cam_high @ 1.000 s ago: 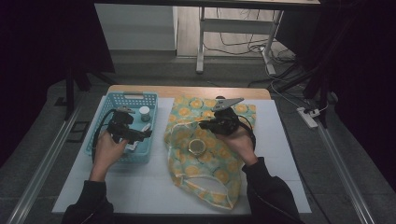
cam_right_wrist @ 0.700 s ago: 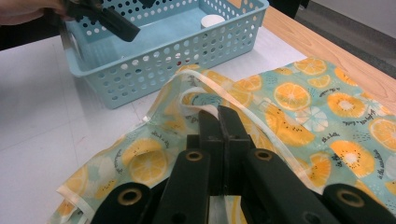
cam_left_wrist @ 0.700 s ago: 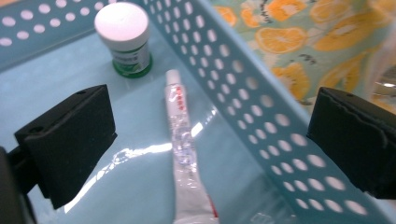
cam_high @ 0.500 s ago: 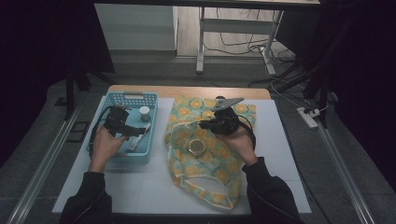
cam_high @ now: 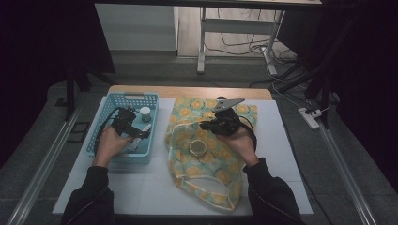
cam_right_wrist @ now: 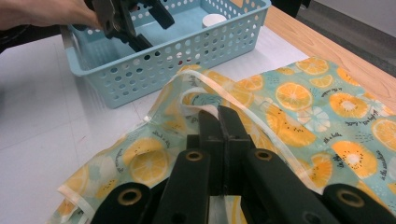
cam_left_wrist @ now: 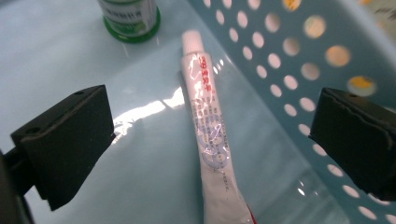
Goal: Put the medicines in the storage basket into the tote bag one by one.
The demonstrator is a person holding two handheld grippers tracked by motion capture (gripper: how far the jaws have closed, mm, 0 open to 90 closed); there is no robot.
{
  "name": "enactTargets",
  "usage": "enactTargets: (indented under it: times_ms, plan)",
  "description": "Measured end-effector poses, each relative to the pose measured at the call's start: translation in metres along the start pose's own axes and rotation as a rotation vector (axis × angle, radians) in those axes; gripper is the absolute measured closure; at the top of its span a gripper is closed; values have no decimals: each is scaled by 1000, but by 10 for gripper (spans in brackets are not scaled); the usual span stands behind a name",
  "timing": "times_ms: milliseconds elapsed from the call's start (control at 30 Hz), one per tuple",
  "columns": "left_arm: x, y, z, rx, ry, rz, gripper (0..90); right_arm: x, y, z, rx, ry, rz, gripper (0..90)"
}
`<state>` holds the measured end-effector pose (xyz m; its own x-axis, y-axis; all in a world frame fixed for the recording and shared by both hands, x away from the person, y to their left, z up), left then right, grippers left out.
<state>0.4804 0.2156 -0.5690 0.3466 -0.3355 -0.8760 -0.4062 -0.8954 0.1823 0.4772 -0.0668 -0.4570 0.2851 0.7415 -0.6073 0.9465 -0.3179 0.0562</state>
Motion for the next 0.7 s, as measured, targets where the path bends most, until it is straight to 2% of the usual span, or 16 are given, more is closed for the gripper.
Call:
enactTargets:
  times_ms: [200,333,400,533,700]
  plan:
    - [10,-2,4,5,-64,-16,0,0,0,0,-1,-1,-2,900]
    - [12,-3,6,8,-80,-37,52,0,-1,0,-1,-4,-4,900]
    - [12,-3,7,16,-85,-50,140,0,-1,0,-1,-4,-5,899]
    - [14,-1,10,28,-111,-39,318,0,-1,0,0,-5,-5,899]
    - [16,-2,12,30,-138,-55,443,-1,-1,-1,-1,-1,-3,900]
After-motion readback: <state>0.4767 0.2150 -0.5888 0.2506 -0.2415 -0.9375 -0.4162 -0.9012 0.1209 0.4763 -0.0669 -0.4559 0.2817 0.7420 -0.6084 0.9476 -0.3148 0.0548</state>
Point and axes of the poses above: each handheld gripper's, and its own axes: x roughly forward along the jaws, z roughly out of its underside, y roughly to its right, the point moved 8 cm from there along x, roughly forward along the jaws, and after that the axes turned 6 degrees about -x, right-handed, at the moved point
